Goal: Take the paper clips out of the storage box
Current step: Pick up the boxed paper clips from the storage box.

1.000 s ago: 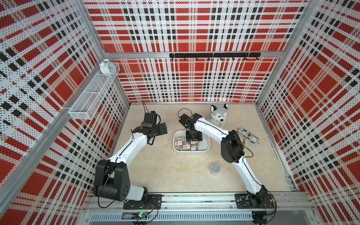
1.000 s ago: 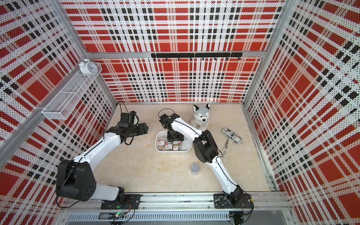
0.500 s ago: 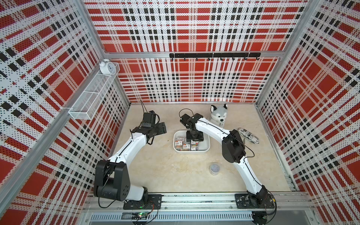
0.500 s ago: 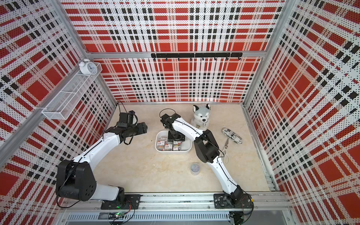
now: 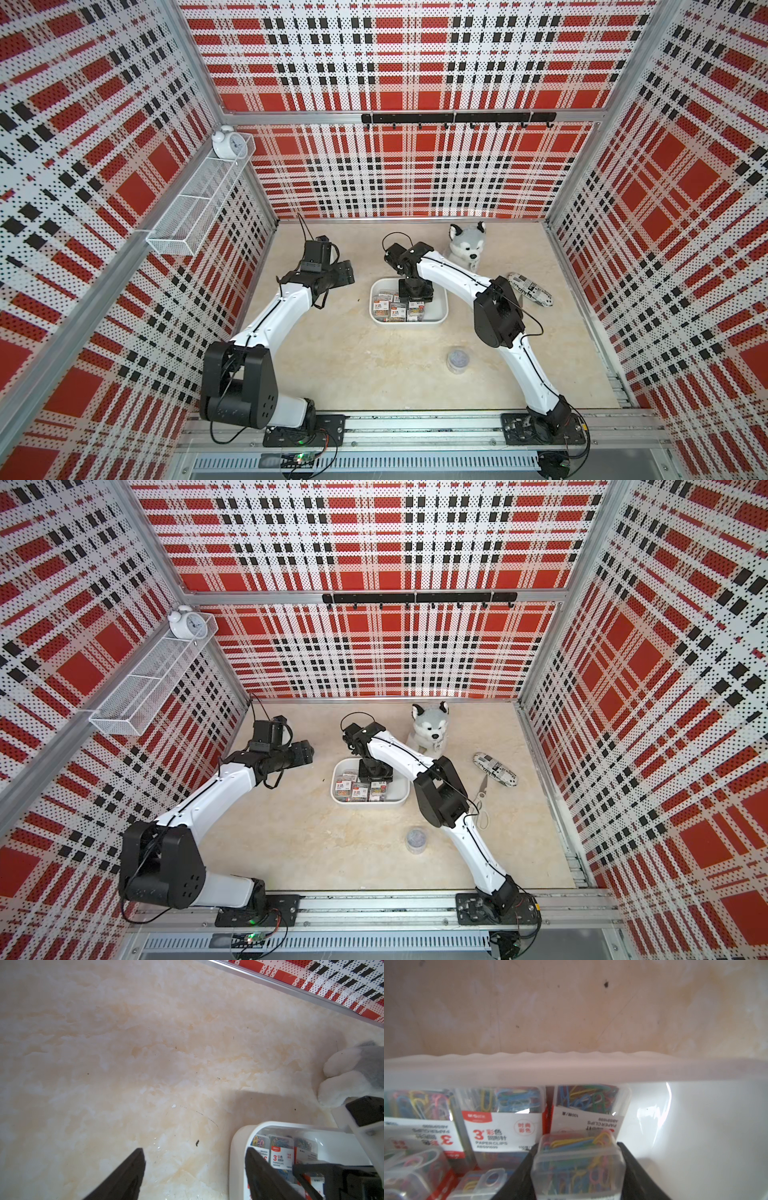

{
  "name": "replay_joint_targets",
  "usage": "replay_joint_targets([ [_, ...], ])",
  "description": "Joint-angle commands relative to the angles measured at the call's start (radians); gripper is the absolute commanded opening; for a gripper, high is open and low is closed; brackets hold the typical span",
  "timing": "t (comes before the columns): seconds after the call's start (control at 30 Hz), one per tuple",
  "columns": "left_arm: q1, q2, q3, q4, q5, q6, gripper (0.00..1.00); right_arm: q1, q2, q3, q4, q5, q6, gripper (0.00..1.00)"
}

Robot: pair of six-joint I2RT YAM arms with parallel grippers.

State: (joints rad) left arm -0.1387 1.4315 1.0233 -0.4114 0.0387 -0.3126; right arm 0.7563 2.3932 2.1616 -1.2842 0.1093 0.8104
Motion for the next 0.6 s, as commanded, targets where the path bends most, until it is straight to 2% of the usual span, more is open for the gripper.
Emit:
replay_joint_targets([
  [0.0, 0.009, -0.020, -0.014, 0.016, 0.007, 0.006, 0.78, -0.004, -0.035, -0.012, -0.027, 0.005, 0.005, 0.54],
  [0.57, 0.016, -0.024, -0.026, 0.023, 0.010, 0.003, 0.78, -0.024, -0.045, 0.111, -0.098, 0.010, -0.011, 0.52],
])
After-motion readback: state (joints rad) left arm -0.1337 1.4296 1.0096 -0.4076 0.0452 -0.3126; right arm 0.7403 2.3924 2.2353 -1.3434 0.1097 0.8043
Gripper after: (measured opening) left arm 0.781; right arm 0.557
